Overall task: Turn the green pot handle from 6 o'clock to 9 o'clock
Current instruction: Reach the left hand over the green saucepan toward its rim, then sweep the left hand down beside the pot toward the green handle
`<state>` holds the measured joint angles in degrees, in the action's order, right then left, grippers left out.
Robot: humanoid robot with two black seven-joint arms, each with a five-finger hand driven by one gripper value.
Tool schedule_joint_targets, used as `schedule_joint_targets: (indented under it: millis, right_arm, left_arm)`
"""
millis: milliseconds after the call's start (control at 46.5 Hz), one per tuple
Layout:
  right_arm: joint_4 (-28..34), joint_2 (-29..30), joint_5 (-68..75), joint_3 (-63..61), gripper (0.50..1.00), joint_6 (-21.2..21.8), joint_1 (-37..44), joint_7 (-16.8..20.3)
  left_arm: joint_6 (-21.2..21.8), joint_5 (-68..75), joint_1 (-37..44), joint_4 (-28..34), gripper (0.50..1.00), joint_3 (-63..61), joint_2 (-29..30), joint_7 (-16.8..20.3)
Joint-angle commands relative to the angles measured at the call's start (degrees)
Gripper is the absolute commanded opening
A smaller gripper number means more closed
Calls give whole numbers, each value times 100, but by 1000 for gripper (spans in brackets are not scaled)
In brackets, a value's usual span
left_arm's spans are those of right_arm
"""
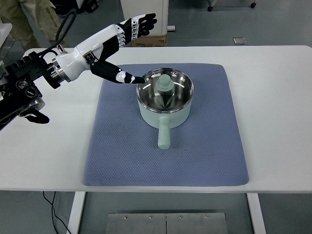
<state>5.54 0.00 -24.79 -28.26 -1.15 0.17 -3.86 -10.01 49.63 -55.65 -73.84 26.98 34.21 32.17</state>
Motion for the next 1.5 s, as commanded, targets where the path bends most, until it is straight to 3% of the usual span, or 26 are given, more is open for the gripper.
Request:
schedule_joint_targets:
  millis: [0, 408, 924, 1483]
  right_arm:
    - [0, 0, 0, 5, 1000, 1, 0, -1]
    - [0, 0, 0, 5, 1000, 1, 1, 8]
    - [0, 0, 0, 5, 1000, 1, 9, -1]
    - [0, 0, 0, 5, 1000, 1, 0, 8]
  left_arm:
    - [-27, 249, -42, -51, 1000, -9, -20, 0]
    - [-519, 1787, -69, -631, 1000, -35, -81, -35]
    - [-1354, 3009, -192, -702, 1000, -193, -151, -35]
    - [-1793, 4143, -456, -693, 1000, -729, -529, -35]
